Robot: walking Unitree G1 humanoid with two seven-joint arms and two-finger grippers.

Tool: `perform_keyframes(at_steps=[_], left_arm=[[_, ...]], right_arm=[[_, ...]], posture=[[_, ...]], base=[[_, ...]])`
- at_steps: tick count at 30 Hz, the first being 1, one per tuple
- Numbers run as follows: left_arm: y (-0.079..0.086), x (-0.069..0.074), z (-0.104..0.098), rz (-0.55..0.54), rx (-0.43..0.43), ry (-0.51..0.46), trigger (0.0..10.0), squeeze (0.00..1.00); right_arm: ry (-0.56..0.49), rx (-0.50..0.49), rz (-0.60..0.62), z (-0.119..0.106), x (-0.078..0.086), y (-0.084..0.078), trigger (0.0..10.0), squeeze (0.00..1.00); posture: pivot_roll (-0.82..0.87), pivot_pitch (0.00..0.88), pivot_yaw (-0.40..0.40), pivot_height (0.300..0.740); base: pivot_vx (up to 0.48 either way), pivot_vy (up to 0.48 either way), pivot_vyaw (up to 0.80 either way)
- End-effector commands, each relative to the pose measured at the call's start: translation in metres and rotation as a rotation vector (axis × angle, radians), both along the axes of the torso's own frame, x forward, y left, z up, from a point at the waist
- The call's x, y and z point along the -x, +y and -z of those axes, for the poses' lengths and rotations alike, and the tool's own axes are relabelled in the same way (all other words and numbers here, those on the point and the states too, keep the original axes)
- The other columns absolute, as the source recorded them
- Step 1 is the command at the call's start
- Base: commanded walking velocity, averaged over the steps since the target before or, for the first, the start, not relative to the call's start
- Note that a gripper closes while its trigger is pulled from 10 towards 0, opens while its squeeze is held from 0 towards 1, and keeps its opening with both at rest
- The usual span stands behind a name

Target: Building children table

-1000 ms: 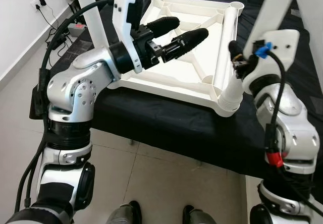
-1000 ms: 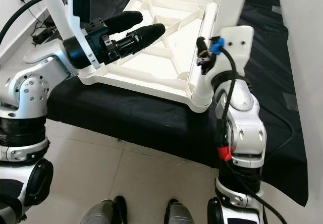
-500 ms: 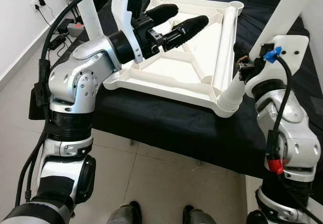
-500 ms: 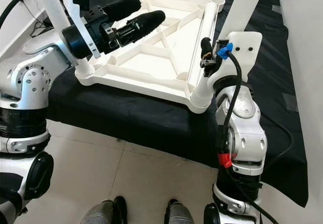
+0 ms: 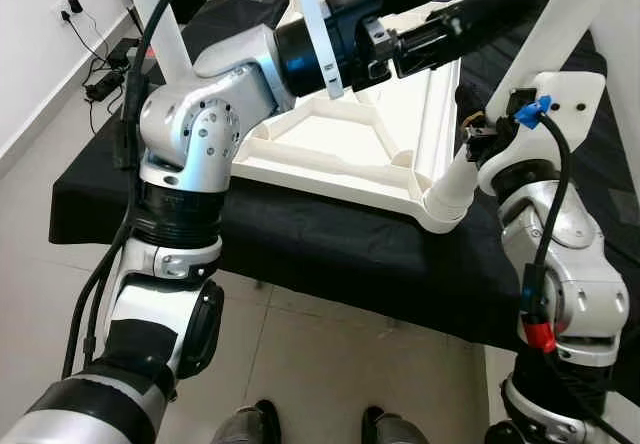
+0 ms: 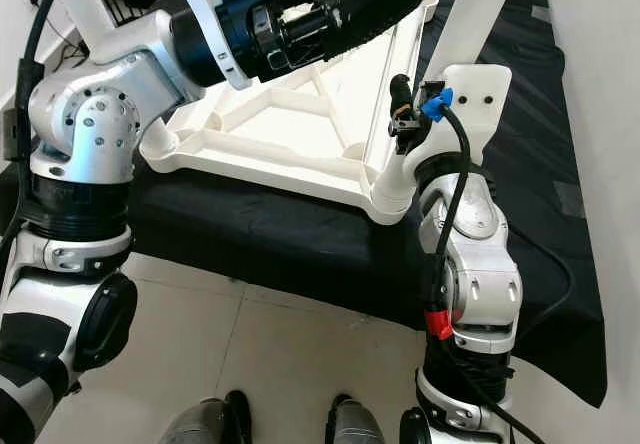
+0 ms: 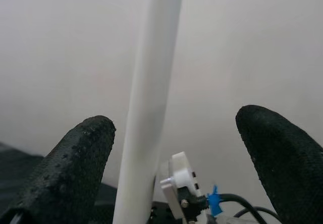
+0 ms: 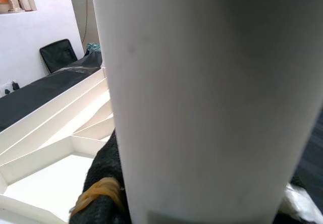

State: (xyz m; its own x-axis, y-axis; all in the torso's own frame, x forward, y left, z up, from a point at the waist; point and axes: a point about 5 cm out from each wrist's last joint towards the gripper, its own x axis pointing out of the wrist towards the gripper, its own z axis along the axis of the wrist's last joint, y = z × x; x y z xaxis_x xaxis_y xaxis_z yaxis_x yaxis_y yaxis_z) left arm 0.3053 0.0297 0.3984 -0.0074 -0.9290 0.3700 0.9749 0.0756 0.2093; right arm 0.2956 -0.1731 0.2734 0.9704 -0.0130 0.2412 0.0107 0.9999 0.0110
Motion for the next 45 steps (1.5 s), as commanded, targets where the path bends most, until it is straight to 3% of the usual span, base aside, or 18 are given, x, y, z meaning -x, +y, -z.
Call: perform_keyframes(at_steps=[1,3,11,21,31,32,34,35,36,45], left_arm=[[-0.007,-0.003,0.000,0.009,-0.036,-0.016,10.0,0.00],[-0.013,-0.012,-0.003,-0.031,-0.059,-0.027,10.0,0.00],[-0.029,-0.025,-0.011,-0.091,-0.110,-0.057,10.0,0.00],[-0.051,-0.026,-0.010,-0.007,-0.158,-0.058,10.0,0.00],[-0.058,-0.031,-0.008,0.008,-0.190,-0.078,10.0,0.00],[-0.059,-0.032,-0.007,0.002,-0.200,-0.084,8.9,0.00],[-0.059,-0.032,-0.007,0.002,-0.200,-0.084,8.9,0.00],[-0.059,-0.033,-0.006,-0.001,-0.212,-0.092,4.0,0.00],[-0.060,-0.034,-0.005,-0.005,-0.227,-0.100,0.0,0.00],[-0.063,-0.035,0.001,-0.002,-0.280,-0.122,0.0,0.00]], right_arm=[[0.205,-0.032,0.009,0.038,-0.006,-0.001,0.0,0.00],[0.203,-0.035,0.002,0.038,-0.004,0.002,0.0,0.00],[0.198,-0.042,-0.011,0.036,-0.003,0.007,0.0,0.00],[0.184,-0.053,-0.032,0.033,0.000,0.015,0.0,0.00],[0.179,-0.059,-0.046,0.032,0.001,0.019,0.0,0.00],[0.177,-0.060,-0.051,0.031,0.002,0.020,0.0,0.00],[0.177,-0.060,-0.051,0.031,0.002,0.020,0.0,0.00],[0.174,-0.060,-0.056,0.030,0.002,0.021,0.0,0.00],[0.170,-0.061,-0.062,0.029,0.002,0.022,0.0,0.00],[0.153,-0.062,-0.090,0.025,0.003,0.027,0.0,0.00]], posture=[[-0.09,0.232,0.024,0.740],[-0.09,0.233,0.026,0.740],[-0.09,0.240,0.037,0.740],[-0.11,0.243,0.048,0.740],[-0.11,0.241,0.049,0.740],[-0.11,0.241,0.049,0.740],[-0.11,0.241,0.049,0.740],[-0.11,0.241,0.049,0.740],[-0.11,0.242,0.051,0.740],[-0.11,0.241,0.052,0.740]], base=[[0.000,0.000,0.00],[0.000,0.000,0.00],[0.000,0.000,0.00],[0.000,0.000,0.00],[0.000,0.000,0.00],[0.000,0.000,0.00],[0.000,0.000,0.00],[0.000,0.000,0.00],[0.000,0.000,0.00],[0.000,0.000,0.00]])
